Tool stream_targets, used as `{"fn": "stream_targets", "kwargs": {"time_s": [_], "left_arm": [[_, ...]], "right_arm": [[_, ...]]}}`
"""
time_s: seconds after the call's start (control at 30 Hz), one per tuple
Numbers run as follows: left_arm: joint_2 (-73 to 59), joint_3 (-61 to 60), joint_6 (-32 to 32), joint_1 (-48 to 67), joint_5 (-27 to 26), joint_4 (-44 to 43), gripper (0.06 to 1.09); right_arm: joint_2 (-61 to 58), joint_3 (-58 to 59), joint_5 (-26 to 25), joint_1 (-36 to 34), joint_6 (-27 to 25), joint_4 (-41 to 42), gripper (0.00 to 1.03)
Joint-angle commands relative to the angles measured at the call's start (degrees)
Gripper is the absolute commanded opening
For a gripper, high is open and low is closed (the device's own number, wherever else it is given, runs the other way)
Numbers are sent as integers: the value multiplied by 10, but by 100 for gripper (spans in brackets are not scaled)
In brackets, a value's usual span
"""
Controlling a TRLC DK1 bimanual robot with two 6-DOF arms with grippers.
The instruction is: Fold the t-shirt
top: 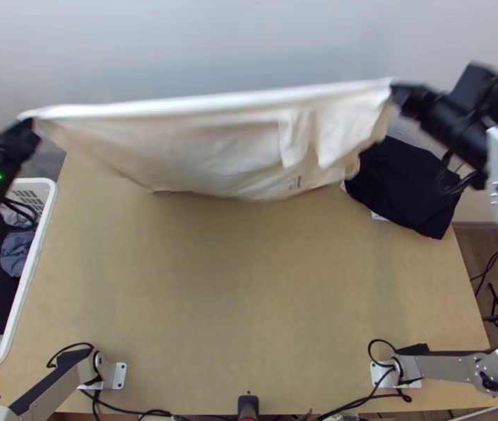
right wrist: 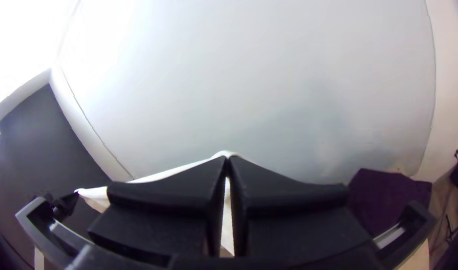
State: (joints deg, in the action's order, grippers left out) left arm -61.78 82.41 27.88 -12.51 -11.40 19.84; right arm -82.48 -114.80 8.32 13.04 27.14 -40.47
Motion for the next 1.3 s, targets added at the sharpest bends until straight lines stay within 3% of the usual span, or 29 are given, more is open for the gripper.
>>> {"fn": "stream_targets", "kwargs": {"time_s": [0.0, 0.27, 0.63, 0.93, 1.0, 1.1, 1.27], "left_arm": [[5, 57, -10, -36, 16, -64, 10], [56, 81, -29, -54, 20, -78, 10], [193, 84, -34, -85, 21, -10, 9], [216, 49, -27, -83, 20, 31, 9], [214, 42, -26, -75, 18, 72, 9], [225, -47, -26, -39, -14, 166, 10], [277, -278, -15, 4, -35, 171, 9]], "right_arm": [[-24, -160, -27, 1, -1, 19, 3], [92, -137, -28, 26, 2, 28, 3], [268, -135, -27, 36, 2, -130, 3], [289, -113, -28, 32, 2, -156, 3], [293, -66, -27, 35, 6, -154, 3], [329, 105, -24, 50, 44, -123, 3], [411, 462, 21, 62, 46, 19, 3]]}}
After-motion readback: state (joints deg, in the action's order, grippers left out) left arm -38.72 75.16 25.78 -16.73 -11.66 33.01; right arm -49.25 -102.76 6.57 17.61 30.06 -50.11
